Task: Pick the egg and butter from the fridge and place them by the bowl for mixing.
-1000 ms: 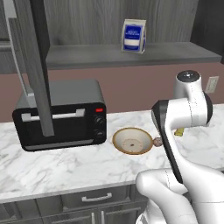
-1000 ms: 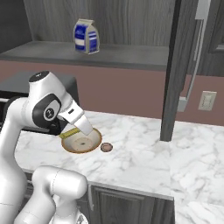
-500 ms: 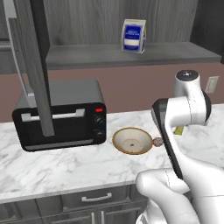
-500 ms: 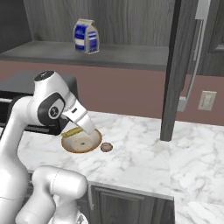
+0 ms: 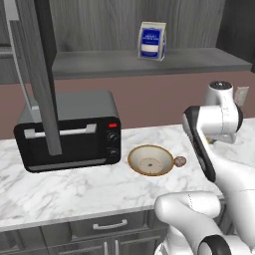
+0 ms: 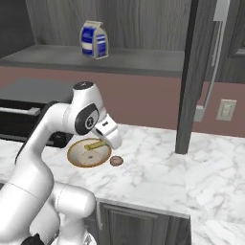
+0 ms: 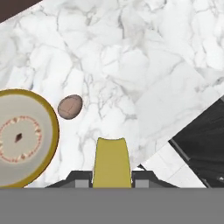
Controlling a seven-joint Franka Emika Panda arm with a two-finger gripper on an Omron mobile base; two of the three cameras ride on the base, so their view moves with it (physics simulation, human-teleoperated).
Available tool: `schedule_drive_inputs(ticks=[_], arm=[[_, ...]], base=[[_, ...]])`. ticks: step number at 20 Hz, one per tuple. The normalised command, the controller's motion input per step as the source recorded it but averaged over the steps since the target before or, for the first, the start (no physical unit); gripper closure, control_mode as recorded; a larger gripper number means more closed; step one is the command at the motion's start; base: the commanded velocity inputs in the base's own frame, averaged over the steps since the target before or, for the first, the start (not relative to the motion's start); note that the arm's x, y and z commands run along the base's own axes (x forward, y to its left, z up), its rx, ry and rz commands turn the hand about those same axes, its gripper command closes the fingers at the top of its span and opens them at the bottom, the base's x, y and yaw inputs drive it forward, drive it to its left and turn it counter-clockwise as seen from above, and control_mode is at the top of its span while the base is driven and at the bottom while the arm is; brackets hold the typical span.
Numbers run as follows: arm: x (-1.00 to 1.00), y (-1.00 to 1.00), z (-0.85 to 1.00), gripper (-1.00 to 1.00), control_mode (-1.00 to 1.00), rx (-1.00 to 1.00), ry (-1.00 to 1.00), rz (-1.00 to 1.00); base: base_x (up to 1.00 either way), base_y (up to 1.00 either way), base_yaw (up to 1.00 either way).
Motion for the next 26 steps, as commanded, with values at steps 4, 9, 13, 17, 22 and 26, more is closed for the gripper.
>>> schedule_drive_inputs(ticks=[4, 9, 13, 17, 22, 26], arm=[[0.26, -0.2, -0.51, 1.0, -1.0, 0.08, -0.01, 0.0], [0.07, 0.0, -0.54, 1.0, -1.0, 0.01, 0.0, -0.09], [0.0, -0.18, -0.45, 1.0, -1.0, 0.07, 0.07, -0.11], [0.04, -0.28, -0.34, 1.0, -1.0, 0.13, 0.01, -0.12], [0.12, -0.09, -0.3, 1.0, -1.0, 0.15, 0.1, -0.11], [0.11, 0.0, -0.28, 1.0, -1.0, 0.03, 0.01, -0.07]], base=[[0.0, 0.0, 0.0], [0.0, 0.0, 0.0], [0.0, 0.0, 0.0], [0.0, 0.0, 0.0], [0.0, 0.0, 0.0], [0.0, 0.0, 0.0]])
